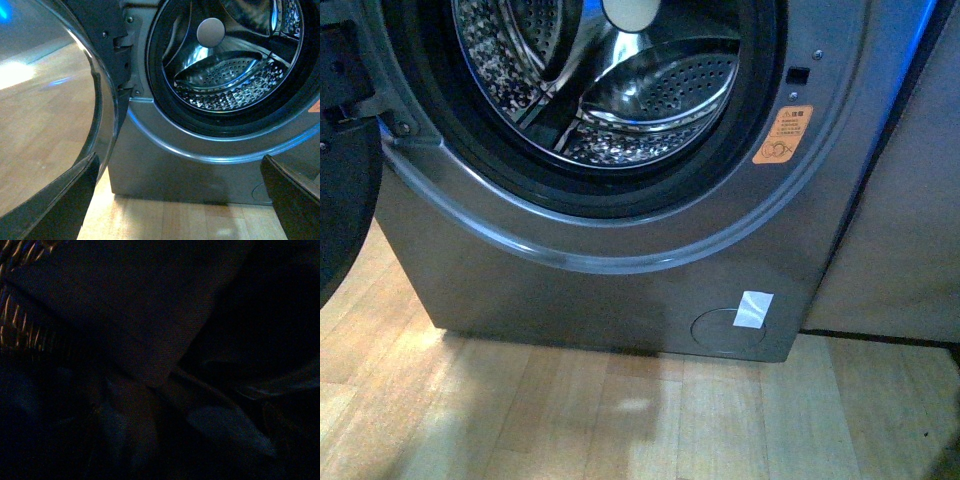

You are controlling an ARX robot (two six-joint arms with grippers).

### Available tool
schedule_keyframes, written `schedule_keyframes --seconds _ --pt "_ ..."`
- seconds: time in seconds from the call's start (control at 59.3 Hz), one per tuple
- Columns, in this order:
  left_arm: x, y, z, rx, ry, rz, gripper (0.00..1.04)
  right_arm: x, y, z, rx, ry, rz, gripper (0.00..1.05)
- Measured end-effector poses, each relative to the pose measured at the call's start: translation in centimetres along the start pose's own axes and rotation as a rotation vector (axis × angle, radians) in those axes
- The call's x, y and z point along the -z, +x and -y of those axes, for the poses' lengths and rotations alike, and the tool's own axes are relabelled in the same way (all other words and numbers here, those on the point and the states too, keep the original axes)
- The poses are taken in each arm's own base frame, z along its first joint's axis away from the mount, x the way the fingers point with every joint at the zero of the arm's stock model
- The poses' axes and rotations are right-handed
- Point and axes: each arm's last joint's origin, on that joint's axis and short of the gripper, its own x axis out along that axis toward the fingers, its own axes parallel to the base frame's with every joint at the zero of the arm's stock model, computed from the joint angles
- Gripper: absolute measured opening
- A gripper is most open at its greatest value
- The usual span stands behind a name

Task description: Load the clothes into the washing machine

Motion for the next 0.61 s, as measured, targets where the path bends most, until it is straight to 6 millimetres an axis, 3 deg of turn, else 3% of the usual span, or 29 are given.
schedule_keyframes --seconds 0.303,0.607 --pt "0.0 0.0 0.0 0.0 0.0 0.0 0.98 2.6 2.9 -0.7 -0.024 0.024 -0.05 0.97" --pt "0.0 0.0 0.0 0.0 0.0 0.0 0.98 3.2 4.3 -0.7 -0.037 0.039 -0.049 0.97"
